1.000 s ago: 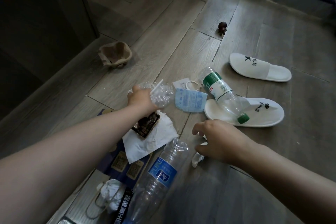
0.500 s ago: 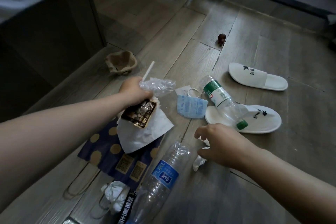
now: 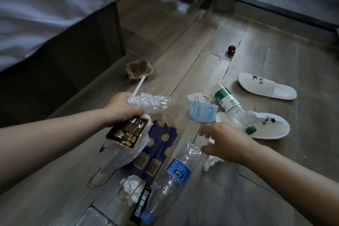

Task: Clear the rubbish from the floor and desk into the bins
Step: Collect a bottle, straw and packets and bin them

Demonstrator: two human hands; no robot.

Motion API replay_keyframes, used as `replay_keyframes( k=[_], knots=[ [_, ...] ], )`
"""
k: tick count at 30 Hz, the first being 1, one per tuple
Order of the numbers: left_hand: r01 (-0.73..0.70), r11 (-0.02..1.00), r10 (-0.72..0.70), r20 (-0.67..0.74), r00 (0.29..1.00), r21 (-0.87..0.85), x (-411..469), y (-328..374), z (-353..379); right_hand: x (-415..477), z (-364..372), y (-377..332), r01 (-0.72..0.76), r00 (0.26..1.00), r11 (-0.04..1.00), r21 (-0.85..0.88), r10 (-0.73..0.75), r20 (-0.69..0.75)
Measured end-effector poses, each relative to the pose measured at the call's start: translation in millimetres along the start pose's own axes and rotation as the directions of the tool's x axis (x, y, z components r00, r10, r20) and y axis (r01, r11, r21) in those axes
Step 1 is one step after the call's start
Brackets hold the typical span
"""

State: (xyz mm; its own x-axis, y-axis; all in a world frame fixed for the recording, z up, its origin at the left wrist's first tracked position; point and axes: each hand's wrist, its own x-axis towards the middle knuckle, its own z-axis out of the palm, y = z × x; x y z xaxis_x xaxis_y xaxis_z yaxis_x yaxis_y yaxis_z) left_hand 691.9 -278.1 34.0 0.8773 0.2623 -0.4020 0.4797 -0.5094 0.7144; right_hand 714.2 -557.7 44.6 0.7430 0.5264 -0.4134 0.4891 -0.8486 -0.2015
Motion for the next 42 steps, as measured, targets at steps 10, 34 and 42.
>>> replay_keyframes(
  k=[10,34,42],
  knots=[
    [0.130,0.990,-0.127,0.042,0.991,-0.063,-23.3,-44.7,4.0,1.8,33.6,-15.1,0.134,0.983,0.985,-0.107,-0.118,0.143],
    [0.171,0.980,-0.157,0.128,0.979,-0.103,-29.0,-71.5,14.5,4.7,84.6,-8.6,0.407,0.886,0.878,-0.252,-0.314,0.341],
    [0.080,0.985,-0.051,0.179,0.982,-0.154,-33.9,-53.0,17.6,-11.6,74.6,3.0,0.282,0.938,0.958,-0.056,-0.262,0.228]
  ],
)
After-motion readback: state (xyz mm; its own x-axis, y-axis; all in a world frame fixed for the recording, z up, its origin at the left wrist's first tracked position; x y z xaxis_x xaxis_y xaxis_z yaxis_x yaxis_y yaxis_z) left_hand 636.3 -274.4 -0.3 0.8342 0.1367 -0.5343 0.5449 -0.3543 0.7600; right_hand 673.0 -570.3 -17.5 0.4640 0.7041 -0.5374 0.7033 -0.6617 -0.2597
